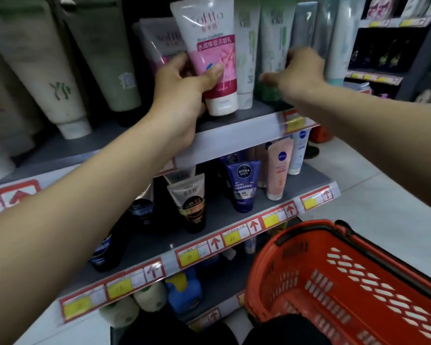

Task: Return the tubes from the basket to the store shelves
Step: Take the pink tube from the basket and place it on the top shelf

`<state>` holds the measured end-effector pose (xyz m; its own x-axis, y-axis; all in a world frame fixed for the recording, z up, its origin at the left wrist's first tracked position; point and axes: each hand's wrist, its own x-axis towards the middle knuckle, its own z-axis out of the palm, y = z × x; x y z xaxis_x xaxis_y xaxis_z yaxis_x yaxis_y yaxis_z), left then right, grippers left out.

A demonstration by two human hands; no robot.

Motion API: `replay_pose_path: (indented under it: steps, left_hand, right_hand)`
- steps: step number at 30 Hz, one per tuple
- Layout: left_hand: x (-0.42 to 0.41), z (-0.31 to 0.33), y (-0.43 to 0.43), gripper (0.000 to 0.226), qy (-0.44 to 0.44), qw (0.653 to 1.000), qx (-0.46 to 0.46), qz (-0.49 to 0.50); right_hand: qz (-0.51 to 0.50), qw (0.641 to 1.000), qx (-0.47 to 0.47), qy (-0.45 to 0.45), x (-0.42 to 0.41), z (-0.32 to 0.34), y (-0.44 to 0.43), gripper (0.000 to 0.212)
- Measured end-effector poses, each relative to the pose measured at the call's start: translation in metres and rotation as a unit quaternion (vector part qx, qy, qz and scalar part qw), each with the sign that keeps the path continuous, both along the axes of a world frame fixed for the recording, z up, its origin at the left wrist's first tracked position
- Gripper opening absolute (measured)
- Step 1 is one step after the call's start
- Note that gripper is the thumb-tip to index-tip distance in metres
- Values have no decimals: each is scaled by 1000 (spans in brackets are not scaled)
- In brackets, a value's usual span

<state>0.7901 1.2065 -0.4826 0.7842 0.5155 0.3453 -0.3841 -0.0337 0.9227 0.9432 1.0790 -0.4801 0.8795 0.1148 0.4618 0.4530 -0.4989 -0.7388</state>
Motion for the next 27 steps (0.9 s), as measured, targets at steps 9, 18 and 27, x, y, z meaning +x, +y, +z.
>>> replay_pose_path:
  steps: [9, 18, 27]
  left_hand:
    - [-17, 5, 8, 28, -4, 1000, 17, 11]
    - [-33, -2, 35, 28, 59, 979, 129, 148]
    - [-34, 2, 42, 32, 120, 957, 208, 163]
  right_hand:
    - [-32, 999, -32, 11, -10, 6, 1, 63]
    - [148, 985, -23, -82, -140, -2, 26, 34]
    - [200, 979, -46, -8, -130, -9, 54, 37]
